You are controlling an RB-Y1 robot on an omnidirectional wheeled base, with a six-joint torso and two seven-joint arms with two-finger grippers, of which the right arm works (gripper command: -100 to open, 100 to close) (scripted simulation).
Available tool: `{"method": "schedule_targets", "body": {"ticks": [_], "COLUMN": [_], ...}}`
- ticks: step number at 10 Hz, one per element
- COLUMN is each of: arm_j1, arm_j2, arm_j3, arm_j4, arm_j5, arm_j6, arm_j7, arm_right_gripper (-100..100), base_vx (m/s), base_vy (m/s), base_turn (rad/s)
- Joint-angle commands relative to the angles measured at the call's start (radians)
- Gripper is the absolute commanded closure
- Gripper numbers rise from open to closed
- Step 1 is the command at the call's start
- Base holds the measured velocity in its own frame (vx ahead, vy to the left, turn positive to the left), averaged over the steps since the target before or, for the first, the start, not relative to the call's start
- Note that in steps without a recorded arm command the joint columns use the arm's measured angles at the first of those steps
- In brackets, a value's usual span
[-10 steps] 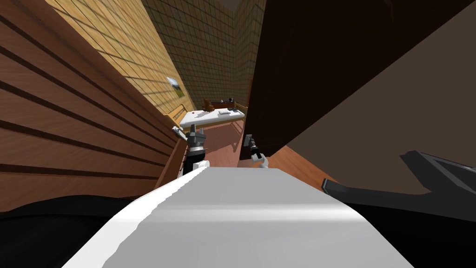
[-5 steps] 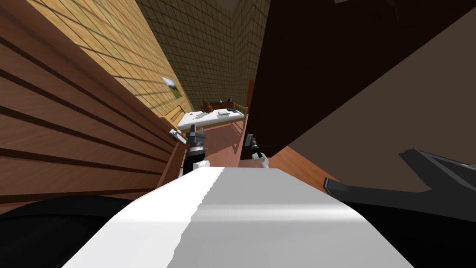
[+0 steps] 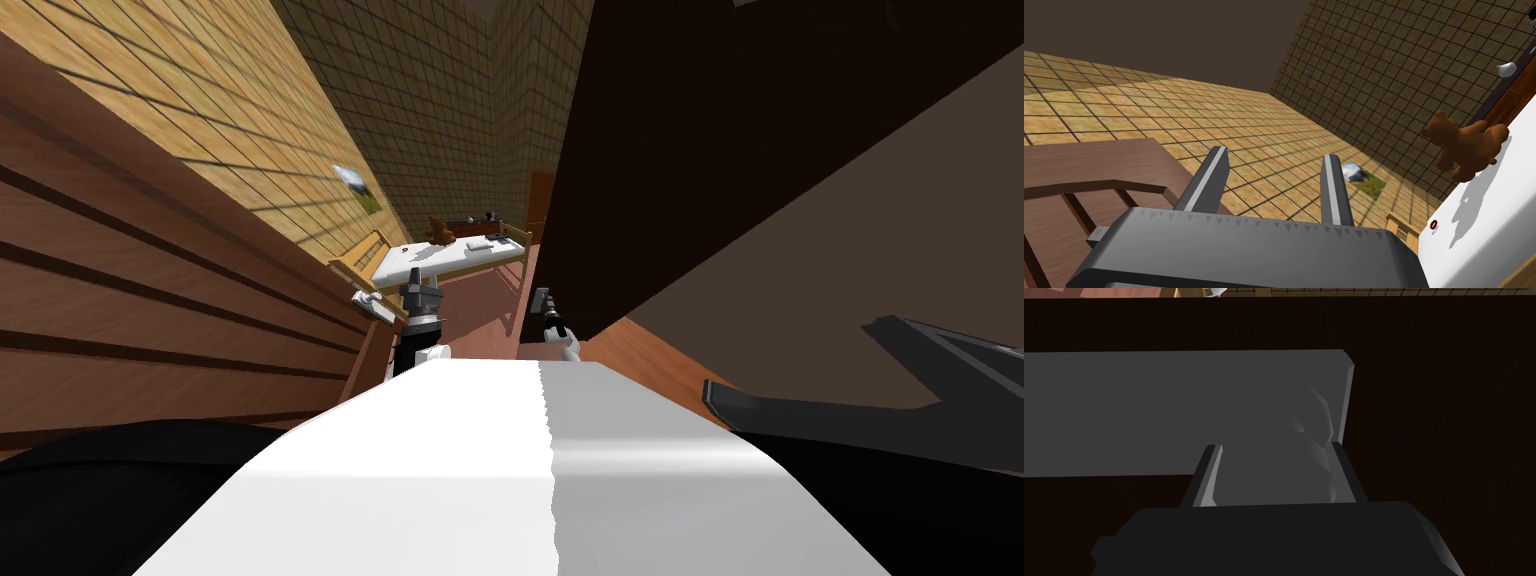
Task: Push the door open
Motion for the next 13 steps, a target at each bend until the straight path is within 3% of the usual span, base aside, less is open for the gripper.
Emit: {"method": "schedule_targets", "body": {"ticks": [1,2,7,13], "arm_j1": [-0.002,0.001,0.004,0.011], "arm_j2": [0.002,-0.001,-0.008,0.001], "arm_j3": [-0.011,-0.009,-0.065,-0.135], "arm_j4": [-0.009,-0.005,-0.013,-0.018], "arm_j5": [-0.002,-0.001,-0.008,-0.016], "arm_j6": [0.004,0.003,0.005,0.007], "arm_j7": [0.002,0.002,0.012,0.026], "arm_right_gripper": [100,100,100,100], "base_vx": [0.15,0.07,0.16,0.177], "base_vy": [0.127,0.05,0.078,0.13], "base_turn": [-0.034,-0.032,-0.053,-0.08]}}
